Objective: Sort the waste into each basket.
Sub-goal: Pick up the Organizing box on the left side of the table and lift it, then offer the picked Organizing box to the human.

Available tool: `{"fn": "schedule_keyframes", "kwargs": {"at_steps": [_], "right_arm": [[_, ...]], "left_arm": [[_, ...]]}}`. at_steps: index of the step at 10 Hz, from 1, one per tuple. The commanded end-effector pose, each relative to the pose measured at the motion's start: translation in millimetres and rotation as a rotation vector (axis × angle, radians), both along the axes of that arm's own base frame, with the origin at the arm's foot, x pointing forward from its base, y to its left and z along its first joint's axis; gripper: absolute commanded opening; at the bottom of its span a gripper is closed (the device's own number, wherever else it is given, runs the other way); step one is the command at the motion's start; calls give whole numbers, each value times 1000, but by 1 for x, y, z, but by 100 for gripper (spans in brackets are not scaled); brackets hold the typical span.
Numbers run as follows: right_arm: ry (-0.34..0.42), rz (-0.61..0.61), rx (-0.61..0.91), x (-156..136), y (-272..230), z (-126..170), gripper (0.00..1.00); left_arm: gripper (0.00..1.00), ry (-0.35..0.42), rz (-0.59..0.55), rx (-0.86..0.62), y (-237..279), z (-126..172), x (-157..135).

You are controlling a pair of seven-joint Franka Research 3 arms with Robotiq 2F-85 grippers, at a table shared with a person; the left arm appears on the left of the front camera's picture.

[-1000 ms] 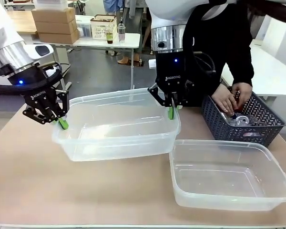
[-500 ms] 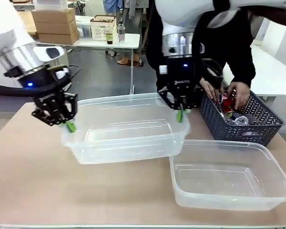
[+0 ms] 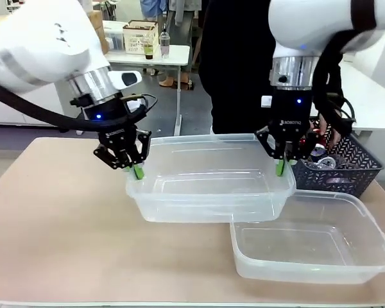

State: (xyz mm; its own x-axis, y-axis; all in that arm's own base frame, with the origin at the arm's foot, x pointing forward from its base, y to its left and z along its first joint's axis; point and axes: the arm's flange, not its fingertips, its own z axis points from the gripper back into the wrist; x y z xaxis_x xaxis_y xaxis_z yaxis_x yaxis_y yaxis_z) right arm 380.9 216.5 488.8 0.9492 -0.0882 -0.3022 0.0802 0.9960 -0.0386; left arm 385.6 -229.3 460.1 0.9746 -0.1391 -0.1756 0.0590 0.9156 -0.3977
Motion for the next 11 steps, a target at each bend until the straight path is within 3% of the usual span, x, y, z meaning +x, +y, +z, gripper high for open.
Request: {"fn": "schedule_keyframes", "kwargs": {"at_steps": [1, 2, 11], "right_arm": [[-87, -23, 64, 1, -6, -10, 6], [0, 0, 0, 0, 0, 0, 6], [0, 0, 0, 0, 0, 0, 6]], "left_arm": [[7, 37, 56, -53, -3, 15, 15], [7, 0, 0, 0, 0, 0, 0], [7, 0, 0, 0, 0, 0, 0]]}}
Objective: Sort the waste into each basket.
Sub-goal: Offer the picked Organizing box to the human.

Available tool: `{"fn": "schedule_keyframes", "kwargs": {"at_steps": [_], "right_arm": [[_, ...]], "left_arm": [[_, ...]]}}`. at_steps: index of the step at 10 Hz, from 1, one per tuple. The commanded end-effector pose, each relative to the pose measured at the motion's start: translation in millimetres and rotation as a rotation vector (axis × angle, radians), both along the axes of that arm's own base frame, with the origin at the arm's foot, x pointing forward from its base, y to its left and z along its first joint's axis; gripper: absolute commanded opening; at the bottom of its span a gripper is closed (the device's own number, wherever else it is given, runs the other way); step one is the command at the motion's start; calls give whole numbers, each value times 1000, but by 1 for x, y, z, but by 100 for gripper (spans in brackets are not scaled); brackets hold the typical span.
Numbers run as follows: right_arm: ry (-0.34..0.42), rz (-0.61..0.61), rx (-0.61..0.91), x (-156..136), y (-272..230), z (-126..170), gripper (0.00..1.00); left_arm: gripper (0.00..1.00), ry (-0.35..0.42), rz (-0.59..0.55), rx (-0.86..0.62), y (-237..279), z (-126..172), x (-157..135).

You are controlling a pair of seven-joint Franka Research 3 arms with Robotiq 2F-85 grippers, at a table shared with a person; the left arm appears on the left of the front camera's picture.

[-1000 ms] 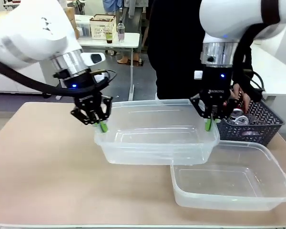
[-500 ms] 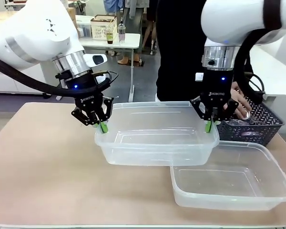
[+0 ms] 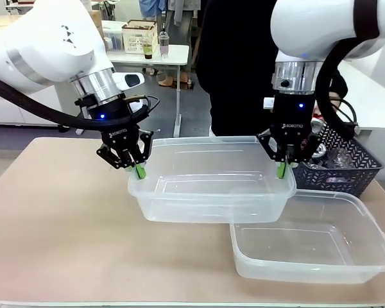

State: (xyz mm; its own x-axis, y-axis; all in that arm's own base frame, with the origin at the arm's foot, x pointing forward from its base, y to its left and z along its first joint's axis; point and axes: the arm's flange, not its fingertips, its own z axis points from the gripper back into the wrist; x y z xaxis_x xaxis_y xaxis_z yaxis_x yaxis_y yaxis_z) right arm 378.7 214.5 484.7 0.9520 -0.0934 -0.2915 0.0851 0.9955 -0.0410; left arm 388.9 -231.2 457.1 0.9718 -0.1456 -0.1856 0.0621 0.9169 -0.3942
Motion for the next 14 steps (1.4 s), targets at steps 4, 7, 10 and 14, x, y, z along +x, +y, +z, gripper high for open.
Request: {"fn": "schedule_keyframes", "kwargs": {"at_steps": [4, 7, 10, 14], "right_arm": [[11, 4, 3, 2, 2, 4, 6], [11, 4, 3, 2, 2, 4, 6], [11, 4, 3, 2, 2, 4, 6], [11, 4, 3, 2, 2, 4, 6]], "left_arm": [[7, -10, 8, -4, 2, 3, -3], [7, -10, 8, -4, 2, 3, -3], [7, -10, 8, -4, 2, 3, -3], [7, -10, 8, -4, 2, 3, -3]]}}
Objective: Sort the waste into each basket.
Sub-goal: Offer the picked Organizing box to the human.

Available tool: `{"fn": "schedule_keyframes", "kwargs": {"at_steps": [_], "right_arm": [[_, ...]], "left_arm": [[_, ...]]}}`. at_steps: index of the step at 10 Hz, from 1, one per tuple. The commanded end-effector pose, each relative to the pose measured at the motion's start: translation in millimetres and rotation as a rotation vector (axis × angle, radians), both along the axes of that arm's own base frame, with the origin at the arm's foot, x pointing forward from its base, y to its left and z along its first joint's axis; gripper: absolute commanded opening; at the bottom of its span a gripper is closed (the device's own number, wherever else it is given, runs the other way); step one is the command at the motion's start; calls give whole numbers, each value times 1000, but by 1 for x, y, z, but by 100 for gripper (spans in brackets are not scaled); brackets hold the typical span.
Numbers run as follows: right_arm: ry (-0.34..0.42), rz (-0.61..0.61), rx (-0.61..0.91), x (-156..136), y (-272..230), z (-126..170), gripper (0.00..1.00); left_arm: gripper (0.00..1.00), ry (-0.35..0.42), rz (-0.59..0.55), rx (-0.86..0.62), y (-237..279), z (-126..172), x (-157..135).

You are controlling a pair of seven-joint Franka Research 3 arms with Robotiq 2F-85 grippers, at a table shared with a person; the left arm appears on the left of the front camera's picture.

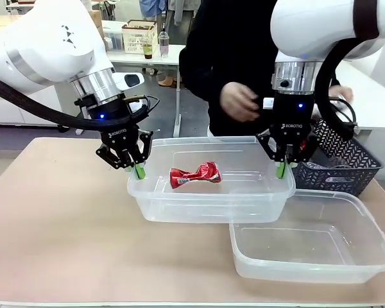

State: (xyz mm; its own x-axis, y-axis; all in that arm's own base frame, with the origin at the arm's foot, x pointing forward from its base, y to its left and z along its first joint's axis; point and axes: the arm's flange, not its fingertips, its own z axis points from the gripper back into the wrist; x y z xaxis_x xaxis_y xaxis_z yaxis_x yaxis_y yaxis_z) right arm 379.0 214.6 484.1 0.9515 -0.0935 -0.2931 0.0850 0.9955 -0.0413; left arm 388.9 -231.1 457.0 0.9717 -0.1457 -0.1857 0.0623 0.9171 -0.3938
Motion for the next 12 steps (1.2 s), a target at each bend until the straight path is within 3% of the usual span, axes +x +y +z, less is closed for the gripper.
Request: {"fn": "schedule_keyframes", "kwargs": {"at_steps": [1, 12], "right_arm": [[9, 4, 4, 2, 2, 5, 6], [9, 4, 4, 2, 2, 5, 6]], "left_arm": [[7, -10, 8, -5, 2, 3, -3], [7, -10, 8, -5, 2, 3, -3]]}}
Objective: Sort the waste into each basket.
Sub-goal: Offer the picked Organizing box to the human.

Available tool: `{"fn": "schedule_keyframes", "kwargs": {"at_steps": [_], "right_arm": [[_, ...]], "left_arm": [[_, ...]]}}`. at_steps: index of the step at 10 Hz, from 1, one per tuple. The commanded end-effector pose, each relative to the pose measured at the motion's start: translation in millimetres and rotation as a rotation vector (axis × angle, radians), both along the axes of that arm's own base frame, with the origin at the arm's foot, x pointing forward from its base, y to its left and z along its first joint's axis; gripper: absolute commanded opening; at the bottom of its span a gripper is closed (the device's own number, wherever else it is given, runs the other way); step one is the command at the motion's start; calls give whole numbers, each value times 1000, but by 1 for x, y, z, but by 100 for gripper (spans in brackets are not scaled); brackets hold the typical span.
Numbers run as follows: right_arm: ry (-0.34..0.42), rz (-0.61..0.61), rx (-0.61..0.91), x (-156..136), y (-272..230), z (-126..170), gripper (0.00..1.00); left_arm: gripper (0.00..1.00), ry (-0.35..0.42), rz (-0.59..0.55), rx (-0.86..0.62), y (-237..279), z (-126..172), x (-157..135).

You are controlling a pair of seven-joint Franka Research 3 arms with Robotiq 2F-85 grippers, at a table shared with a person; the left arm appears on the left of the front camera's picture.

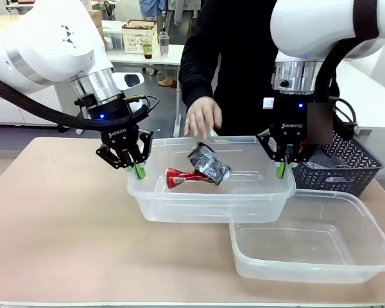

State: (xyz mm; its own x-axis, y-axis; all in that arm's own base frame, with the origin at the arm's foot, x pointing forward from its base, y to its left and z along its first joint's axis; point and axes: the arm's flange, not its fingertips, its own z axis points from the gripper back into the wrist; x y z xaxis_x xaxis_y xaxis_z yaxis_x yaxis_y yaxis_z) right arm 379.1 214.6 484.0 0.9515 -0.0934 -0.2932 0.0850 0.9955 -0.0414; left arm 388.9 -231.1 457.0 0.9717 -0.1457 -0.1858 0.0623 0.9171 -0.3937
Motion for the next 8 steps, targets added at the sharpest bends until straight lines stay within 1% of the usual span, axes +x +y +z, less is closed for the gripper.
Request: {"fn": "schedule_keyframes", "kwargs": {"at_steps": [1, 8], "right_arm": [[9, 4, 4, 2, 2, 5, 6], [9, 4, 4, 2, 2, 5, 6]], "left_arm": [[7, -10, 8, -5, 2, 3, -3], [7, -10, 8, -5, 2, 3, -3]]}}
